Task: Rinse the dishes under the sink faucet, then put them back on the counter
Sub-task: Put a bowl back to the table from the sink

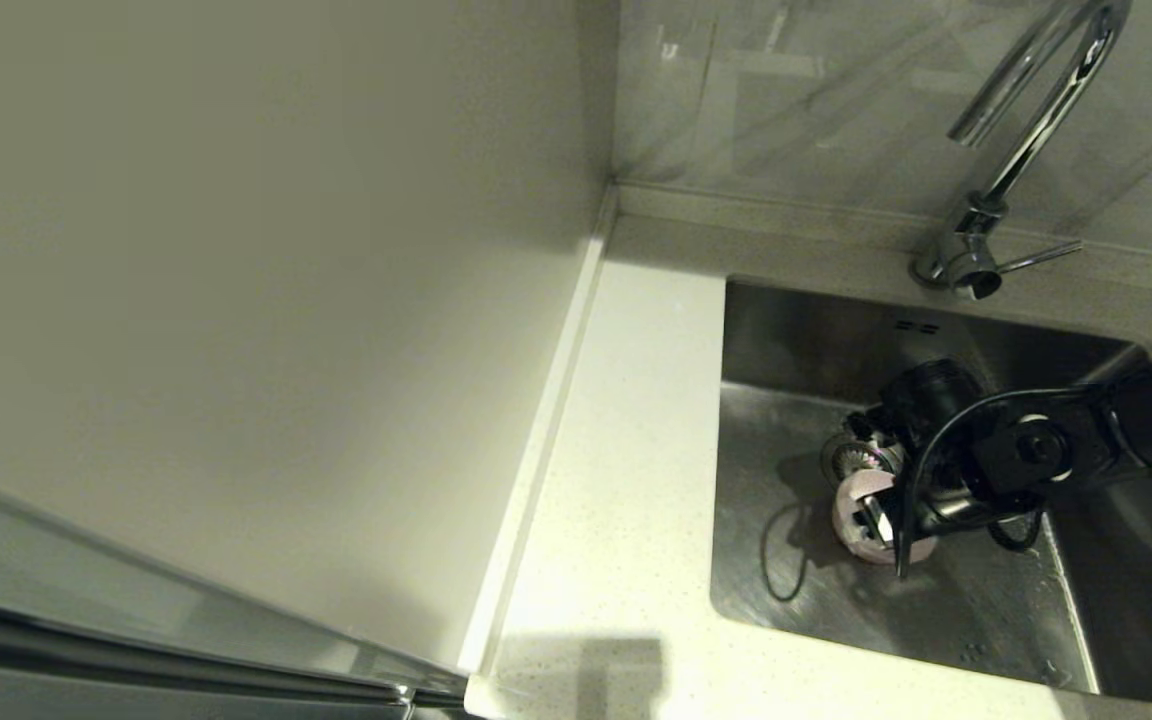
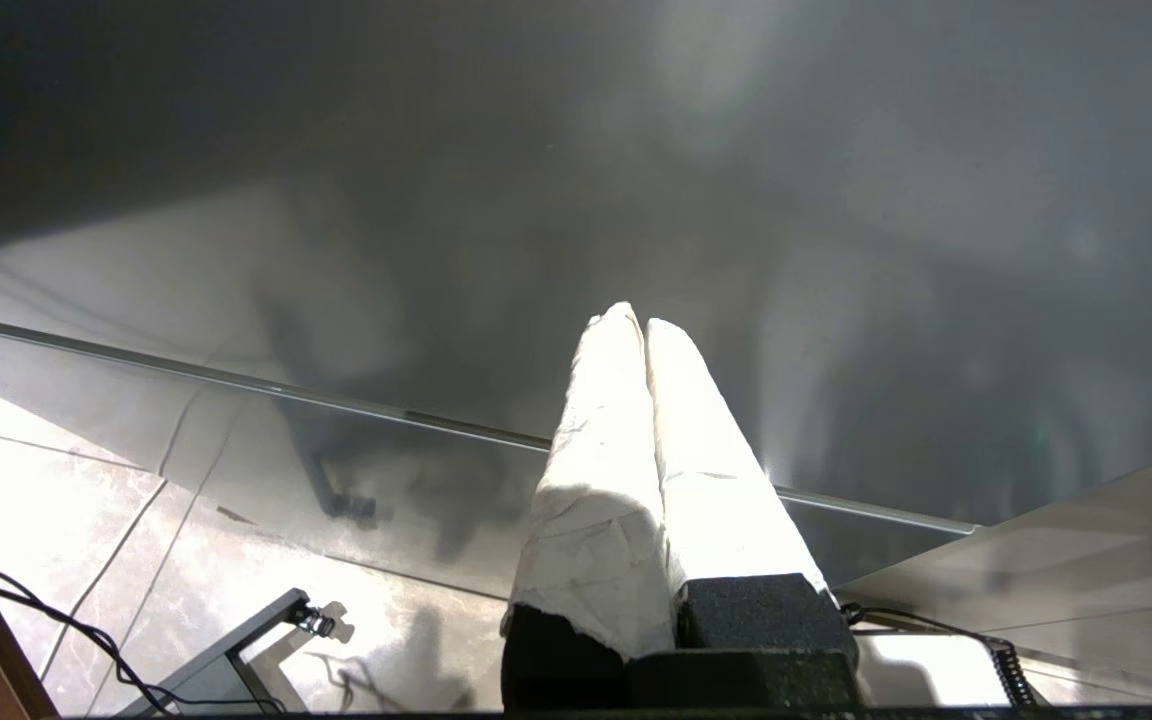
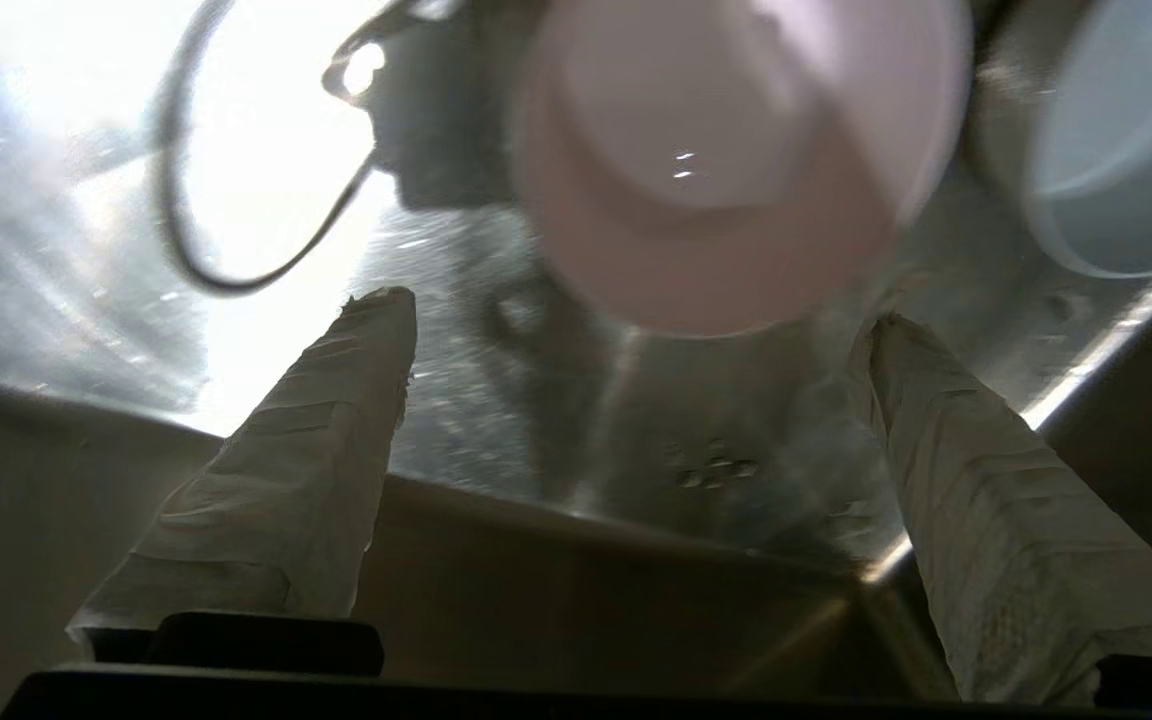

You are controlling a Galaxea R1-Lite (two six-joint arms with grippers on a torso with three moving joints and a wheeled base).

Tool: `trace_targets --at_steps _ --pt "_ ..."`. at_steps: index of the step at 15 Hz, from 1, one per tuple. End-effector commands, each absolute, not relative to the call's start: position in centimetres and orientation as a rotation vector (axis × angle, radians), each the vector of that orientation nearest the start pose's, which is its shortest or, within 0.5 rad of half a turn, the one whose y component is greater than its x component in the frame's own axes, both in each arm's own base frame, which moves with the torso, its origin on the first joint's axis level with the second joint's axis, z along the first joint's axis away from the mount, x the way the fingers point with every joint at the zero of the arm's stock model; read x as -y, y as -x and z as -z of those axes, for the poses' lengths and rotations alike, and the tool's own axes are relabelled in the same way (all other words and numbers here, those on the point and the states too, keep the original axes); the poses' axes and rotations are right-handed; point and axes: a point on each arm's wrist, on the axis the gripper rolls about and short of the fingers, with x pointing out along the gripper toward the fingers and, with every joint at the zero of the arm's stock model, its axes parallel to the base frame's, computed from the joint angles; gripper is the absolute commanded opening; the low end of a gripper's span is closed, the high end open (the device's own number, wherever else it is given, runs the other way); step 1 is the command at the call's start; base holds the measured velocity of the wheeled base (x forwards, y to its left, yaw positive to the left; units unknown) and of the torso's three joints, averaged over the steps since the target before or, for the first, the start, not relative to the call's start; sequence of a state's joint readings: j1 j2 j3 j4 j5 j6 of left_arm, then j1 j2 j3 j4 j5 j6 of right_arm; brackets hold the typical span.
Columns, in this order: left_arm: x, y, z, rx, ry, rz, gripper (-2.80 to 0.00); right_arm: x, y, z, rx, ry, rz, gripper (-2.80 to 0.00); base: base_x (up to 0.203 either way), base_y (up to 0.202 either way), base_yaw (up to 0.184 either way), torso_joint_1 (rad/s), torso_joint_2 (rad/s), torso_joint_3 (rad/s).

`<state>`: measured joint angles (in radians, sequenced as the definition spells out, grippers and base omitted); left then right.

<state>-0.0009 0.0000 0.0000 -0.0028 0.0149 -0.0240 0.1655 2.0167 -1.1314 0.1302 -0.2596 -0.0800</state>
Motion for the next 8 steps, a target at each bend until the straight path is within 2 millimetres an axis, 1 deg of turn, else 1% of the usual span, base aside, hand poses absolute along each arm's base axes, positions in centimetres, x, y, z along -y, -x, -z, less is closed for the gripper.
trace_targets --at_steps 1,5,8 --pt "0.0 2.3 -7.6 0.006 0.025 -0.015 -2.8 -6.2 -34.9 -8.4 -1.032 0.302 0.025 0.0 0.0 0.0 0.0 0.0 0.0 0.0" --pt "0.0 2.3 -7.6 0.006 0.025 -0.014 -2.8 -7.1 -35.9 -6.2 -1.037 0.3 0.019 0.0 0.0 0.0 0.0 0.0 0.0 0.0" --pt "0.0 2.3 -7.6 0.006 0.024 -0.015 -2.8 -7.3 -37.0 -4.5 -1.008 0.308 0.048 0.0 0.0 0.0 0.0 0.0 0.0 0.0"
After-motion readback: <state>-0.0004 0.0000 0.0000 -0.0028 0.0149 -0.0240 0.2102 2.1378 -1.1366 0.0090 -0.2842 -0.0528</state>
